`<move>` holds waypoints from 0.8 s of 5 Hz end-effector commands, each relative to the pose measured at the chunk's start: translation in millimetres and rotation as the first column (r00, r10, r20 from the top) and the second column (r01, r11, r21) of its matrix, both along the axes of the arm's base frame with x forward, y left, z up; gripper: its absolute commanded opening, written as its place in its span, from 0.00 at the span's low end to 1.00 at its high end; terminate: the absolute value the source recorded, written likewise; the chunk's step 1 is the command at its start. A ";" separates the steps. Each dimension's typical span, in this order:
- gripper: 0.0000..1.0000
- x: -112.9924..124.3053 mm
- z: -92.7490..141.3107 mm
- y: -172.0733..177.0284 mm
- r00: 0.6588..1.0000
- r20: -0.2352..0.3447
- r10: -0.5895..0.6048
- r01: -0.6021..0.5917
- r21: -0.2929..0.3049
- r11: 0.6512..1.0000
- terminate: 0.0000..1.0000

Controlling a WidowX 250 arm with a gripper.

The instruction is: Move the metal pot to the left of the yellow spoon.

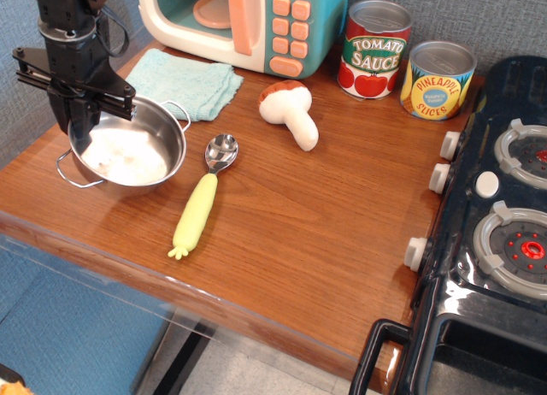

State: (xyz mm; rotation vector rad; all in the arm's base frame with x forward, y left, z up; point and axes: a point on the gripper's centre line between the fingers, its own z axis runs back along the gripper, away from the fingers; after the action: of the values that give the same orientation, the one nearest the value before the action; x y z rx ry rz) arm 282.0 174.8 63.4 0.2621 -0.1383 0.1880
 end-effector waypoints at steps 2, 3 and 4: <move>0.00 -1.9 1.5 45.6 0.996 -0.006 0.094 -0.094 0.023 0.995 0.00; 1.00 -4.5 -2.6 49.6 0.994 -0.021 0.104 -0.104 0.008 0.995 0.00; 1.00 -3.5 0.5 46.3 0.997 -0.007 0.081 -0.081 0.003 0.997 0.00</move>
State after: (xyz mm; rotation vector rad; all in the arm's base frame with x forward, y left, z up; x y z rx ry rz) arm 282.5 217.6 40.6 0.2418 -0.0699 0.2586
